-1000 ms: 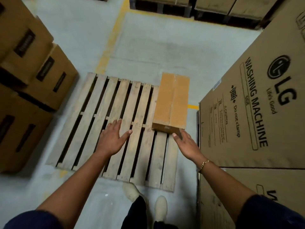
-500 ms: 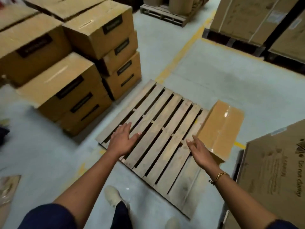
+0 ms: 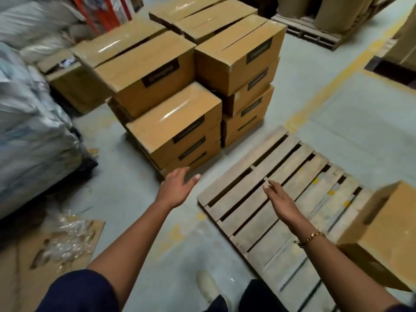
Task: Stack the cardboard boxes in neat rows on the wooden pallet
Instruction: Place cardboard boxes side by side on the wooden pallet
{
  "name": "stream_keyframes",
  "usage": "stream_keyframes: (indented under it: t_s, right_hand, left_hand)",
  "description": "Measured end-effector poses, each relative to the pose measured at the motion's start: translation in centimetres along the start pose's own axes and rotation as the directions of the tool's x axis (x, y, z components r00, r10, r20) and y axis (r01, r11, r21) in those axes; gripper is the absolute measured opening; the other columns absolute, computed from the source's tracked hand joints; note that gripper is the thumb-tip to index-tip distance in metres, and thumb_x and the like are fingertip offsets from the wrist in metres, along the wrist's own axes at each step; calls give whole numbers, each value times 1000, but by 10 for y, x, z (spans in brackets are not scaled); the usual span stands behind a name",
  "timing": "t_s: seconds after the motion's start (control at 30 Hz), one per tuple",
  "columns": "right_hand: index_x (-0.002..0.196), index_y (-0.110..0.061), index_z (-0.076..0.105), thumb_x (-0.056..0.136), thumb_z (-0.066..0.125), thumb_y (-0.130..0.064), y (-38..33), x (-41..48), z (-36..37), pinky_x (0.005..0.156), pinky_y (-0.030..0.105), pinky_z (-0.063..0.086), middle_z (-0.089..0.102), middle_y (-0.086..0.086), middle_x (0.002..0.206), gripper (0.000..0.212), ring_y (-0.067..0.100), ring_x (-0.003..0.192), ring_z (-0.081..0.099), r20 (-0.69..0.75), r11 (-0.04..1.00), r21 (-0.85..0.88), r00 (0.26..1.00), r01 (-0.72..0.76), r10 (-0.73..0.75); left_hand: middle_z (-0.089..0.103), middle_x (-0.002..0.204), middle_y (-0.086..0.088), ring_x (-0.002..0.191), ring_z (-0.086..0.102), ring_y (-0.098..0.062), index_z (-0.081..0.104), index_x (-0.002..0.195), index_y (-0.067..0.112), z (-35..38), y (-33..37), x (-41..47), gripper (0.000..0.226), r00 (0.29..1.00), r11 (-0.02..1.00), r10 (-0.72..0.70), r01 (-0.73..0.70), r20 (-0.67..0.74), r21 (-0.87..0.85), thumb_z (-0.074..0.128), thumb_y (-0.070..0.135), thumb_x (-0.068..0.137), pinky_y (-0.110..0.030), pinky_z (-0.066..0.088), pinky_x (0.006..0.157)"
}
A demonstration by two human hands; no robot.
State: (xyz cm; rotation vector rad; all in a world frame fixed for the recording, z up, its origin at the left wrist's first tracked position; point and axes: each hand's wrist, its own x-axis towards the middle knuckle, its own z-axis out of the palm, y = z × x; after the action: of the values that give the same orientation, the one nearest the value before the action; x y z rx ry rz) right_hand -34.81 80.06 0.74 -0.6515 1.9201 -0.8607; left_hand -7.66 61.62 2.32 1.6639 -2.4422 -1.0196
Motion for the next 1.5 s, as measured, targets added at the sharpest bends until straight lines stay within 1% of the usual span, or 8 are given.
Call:
stream_keyframes:
  t_s: [0.4,0.77,0.97,1.13,1.27,1.37,1.43,1.5]
  right_hand:
    - [155,-32,35,100,46,-61,-115,157,127,116,45,36,40,-2,158,63,20,141,45,164,999,18,986,-41,37]
    - [151,-32,40,98,49,-62,-201,272,217,115,49,39,46,-2,153,62,19,138,48,248,994,-41,963,-102,109]
    - [152,-29,40,100,49,-59,-229,331,285,115,51,39,46,1,153,61,22,137,49,194,980,-5,961,-201,198]
    - [153,-20,40,103,50,-50,-248,374,353,105,43,44,49,2,146,59,19,121,55,111,919,151,930,-365,351]
    - [154,-18,35,69,54,-80,-246,405,408,114,52,39,47,3,151,107,24,134,49,35,868,235,896,-437,442]
    - [158,-15,30,78,58,-71,-245,422,437,113,53,40,38,7,156,101,28,138,45,-87,821,334,852,-463,516]
    - [159,-17,25,85,61,-63,-243,433,447,112,53,42,34,9,158,94,30,138,44,-190,789,403,801,-463,567]
    - [161,-22,18,73,63,-70,-239,442,453,113,53,40,32,7,161,109,29,141,42,-201,741,485,765,-465,612]
  left_hand:
    - [48,154,-6,140,44,-28,50,148,19,-112,-106,135,65,987,989,-148,145,-69,-40,44,64,101,-44,36,111]
    - [49,153,-4,141,43,-27,53,146,20,-178,-181,270,63,971,966,-239,236,-15,-107,46,63,100,-44,37,112]
    - [45,155,-6,140,43,-29,49,149,19,-202,-244,355,66,957,954,-279,286,84,-87,48,63,100,-44,37,113]
    - [38,161,-10,146,37,-33,39,155,14,-215,-299,430,75,934,951,-295,307,203,-31,52,61,99,-48,34,117]
    - [45,152,-18,138,44,-38,45,147,6,-220,-340,488,78,908,933,-348,361,235,-11,58,63,95,-52,39,113]
    - [42,157,-22,142,42,-39,40,152,1,-219,-354,523,83,885,922,-364,387,290,-25,60,58,96,-45,37,114]
    - [47,154,-19,139,46,-37,46,150,3,-212,-359,539,73,872,916,-353,397,340,-66,62,52,98,-36,39,104]
    - [52,152,-14,136,50,-33,50,148,9,-206,-360,548,66,844,892,-360,436,398,-117,62,51,98,-29,36,96]
